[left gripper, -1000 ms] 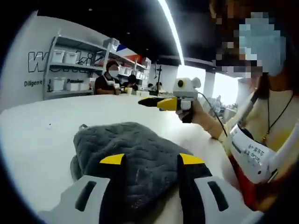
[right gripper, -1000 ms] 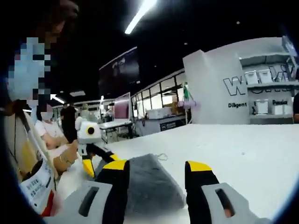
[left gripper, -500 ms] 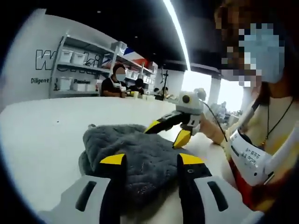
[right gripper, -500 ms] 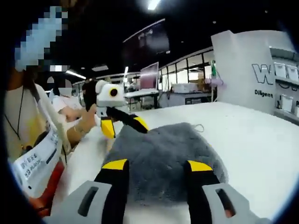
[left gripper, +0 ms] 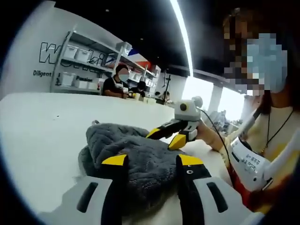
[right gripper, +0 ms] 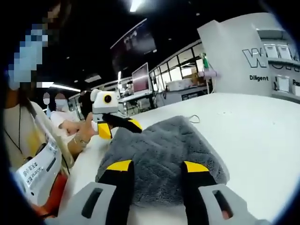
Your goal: Fold the towel on the table until its edges align and the towel forms a compact rectangular stack.
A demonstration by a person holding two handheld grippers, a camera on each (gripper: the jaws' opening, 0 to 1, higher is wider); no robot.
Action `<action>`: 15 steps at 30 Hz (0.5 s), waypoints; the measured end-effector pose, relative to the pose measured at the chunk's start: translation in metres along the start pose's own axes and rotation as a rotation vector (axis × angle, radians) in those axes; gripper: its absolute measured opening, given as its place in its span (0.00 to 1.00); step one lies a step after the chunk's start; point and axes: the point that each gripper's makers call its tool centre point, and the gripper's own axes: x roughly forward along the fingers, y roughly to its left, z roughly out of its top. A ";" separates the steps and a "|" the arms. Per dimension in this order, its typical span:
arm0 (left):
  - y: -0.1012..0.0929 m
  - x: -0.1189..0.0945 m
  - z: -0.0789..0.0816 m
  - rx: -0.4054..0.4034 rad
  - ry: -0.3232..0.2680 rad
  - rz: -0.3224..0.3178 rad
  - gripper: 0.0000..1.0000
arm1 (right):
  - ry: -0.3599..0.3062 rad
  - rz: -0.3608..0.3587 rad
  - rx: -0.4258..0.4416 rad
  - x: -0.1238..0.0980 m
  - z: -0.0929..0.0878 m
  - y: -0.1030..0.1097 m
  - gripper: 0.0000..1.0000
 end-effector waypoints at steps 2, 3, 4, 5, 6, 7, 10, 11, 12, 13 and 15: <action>0.000 0.000 0.000 -0.006 -0.004 -0.001 0.40 | -0.009 -0.001 0.021 -0.001 0.001 -0.002 0.37; 0.000 0.001 0.000 -0.010 -0.007 -0.003 0.40 | -0.013 0.000 0.030 -0.001 0.001 -0.003 0.37; 0.000 0.001 0.000 -0.014 -0.008 -0.006 0.39 | -0.017 0.001 0.040 -0.002 0.001 -0.004 0.36; 0.001 0.002 -0.001 -0.020 -0.008 -0.008 0.39 | -0.021 0.001 0.050 -0.002 0.001 -0.004 0.36; 0.002 0.003 -0.002 -0.024 -0.006 -0.011 0.39 | -0.026 0.002 0.060 -0.002 0.002 -0.005 0.35; 0.002 0.004 -0.002 -0.026 -0.002 -0.012 0.39 | -0.029 0.002 0.066 -0.003 0.002 -0.005 0.35; 0.002 0.004 -0.002 -0.030 0.001 -0.014 0.38 | -0.040 0.004 0.087 -0.004 0.004 -0.007 0.35; 0.002 0.004 -0.002 -0.029 0.000 -0.015 0.38 | -0.043 0.006 0.088 -0.004 0.005 -0.006 0.35; 0.002 0.004 -0.001 -0.027 0.000 -0.015 0.38 | -0.041 0.009 0.074 -0.004 0.006 -0.006 0.35; 0.003 0.003 -0.002 -0.026 0.001 -0.013 0.38 | -0.035 0.010 0.063 -0.005 0.006 -0.005 0.36; 0.002 0.003 -0.002 -0.027 0.002 -0.015 0.39 | -0.026 0.013 0.031 -0.008 0.009 -0.005 0.39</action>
